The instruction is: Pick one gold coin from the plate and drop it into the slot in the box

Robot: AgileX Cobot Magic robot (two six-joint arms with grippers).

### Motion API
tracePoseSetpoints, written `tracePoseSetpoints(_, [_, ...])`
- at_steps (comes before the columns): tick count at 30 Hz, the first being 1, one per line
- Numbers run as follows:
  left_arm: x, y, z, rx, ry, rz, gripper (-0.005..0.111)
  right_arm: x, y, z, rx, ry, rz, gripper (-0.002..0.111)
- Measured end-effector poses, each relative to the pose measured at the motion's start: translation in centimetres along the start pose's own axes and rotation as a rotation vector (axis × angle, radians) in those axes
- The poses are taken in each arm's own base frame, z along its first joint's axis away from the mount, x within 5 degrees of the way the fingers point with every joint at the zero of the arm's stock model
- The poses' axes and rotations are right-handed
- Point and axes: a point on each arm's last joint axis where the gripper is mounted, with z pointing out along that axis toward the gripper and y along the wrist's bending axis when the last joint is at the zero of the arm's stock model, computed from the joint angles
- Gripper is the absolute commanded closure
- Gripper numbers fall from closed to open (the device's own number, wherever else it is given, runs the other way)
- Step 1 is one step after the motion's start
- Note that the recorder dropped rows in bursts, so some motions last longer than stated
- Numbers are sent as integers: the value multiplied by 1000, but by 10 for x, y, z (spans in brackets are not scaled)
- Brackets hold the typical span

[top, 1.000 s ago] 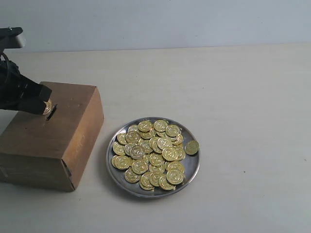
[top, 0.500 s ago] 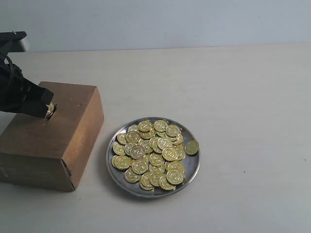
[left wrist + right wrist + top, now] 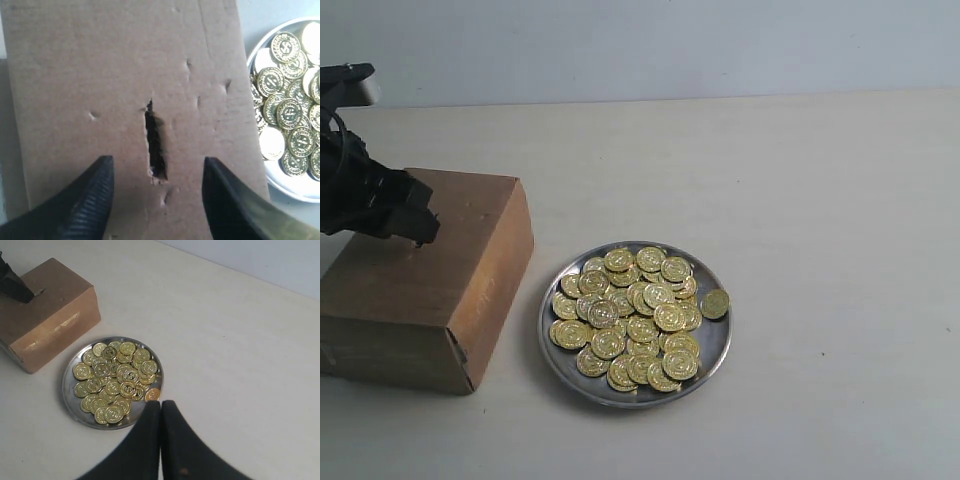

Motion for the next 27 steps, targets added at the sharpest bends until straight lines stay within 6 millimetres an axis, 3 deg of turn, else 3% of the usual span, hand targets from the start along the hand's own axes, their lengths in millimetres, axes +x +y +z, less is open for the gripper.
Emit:
tracePoseSetpoints(3, [-1, -2, -7, 3, -24, 2, 106, -3, 0, 0, -4, -30, -14, 108])
tracePoseSetpoints(8, [0, -19, -50, 49, -218, -12, 107, -6, 1, -9, -34, -245, -21, 108])
tracePoseSetpoints(10, [10, -29, -73, 76, -347, 0, 107, 3, 1, -15, -51, -356, -20, 108])
tracePoseSetpoints(13, [37, -38, -96, 92, -525, 17, 107, 28, -1, -17, -71, -473, -19, 108])
tracePoseSetpoints(18, [96, -47, -121, 97, -795, -7, 107, 86, -2, 1, -117, -624, 11, 108])
tracePoseSetpoints(23, [150, -48, -115, 79, -930, 28, 107, 139, -1, 29, -161, -744, 44, 108])
tracePoseSetpoints(26, [174, -47, -104, 76, -973, 25, 107, 159, -1, 43, -174, -796, 48, 108])
tracePoseSetpoints(27, [186, -45, -97, 79, -997, 15, 107, 174, -1, 56, -180, -809, 49, 108])
